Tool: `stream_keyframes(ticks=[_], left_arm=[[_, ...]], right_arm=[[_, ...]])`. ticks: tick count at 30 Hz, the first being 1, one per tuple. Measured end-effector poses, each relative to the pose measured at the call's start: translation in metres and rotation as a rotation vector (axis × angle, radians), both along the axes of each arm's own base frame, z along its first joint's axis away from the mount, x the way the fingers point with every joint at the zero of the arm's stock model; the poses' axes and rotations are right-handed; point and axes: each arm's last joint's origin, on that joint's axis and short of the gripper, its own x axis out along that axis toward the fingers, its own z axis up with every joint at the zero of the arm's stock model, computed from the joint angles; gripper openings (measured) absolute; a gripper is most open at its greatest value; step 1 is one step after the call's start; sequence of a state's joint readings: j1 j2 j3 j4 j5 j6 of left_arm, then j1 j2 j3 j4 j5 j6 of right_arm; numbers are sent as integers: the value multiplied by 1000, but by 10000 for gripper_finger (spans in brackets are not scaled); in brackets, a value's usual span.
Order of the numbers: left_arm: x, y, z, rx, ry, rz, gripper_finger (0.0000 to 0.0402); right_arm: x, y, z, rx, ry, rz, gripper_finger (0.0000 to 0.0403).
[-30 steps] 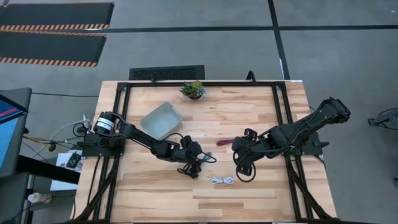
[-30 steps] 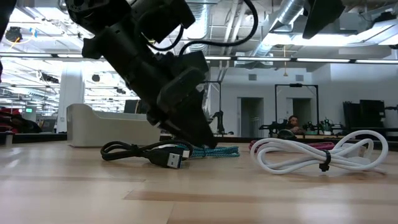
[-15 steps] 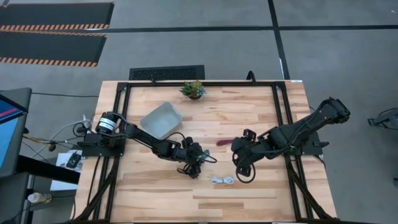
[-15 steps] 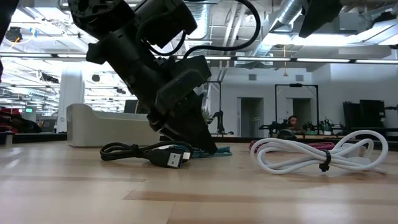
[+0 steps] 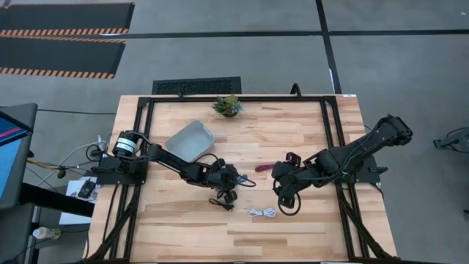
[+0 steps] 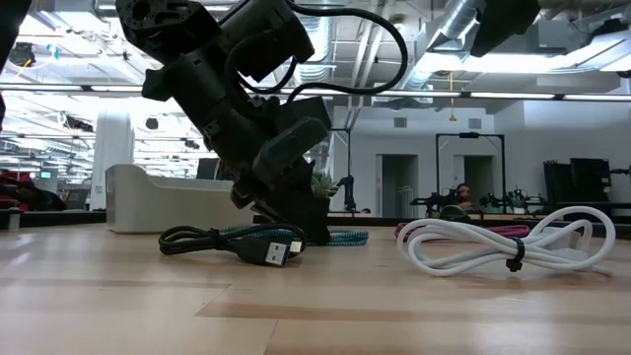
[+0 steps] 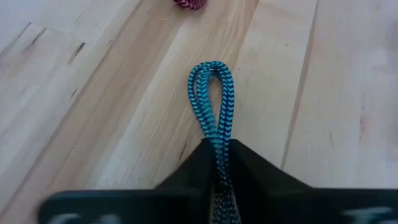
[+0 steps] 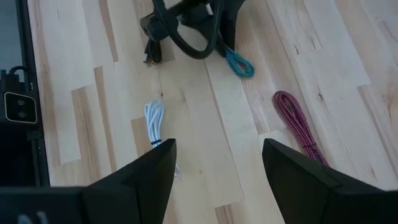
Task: Pick and place USB-C Cables
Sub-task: Put the blue charger cable into the white bin
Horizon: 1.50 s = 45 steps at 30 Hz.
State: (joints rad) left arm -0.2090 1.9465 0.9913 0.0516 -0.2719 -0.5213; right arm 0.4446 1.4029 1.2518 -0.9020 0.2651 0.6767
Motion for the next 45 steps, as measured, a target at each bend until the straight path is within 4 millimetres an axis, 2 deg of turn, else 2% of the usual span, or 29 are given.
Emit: stream_keyframes(ticks=[13, 19, 24, 32, 45], left_arm=[[4, 0, 3, 51, -65, -18, 2], [4, 0, 23, 71, -121, -35, 1], [1, 4, 52, 93, -194, -55, 0], [-20, 12, 103, 206, -246, -28, 0], [-87, 33, 185, 325, -362, 101, 0]], right_arm=[[2, -1, 2, -70, -45, -6, 265], [4, -2, 3, -128, -88, -32, 265], [6, -2, 5, -147, -121, -48, 265], [8, -2, 7, -159, -153, -56, 265], [25, -11, 20, -306, -331, -67, 265]])
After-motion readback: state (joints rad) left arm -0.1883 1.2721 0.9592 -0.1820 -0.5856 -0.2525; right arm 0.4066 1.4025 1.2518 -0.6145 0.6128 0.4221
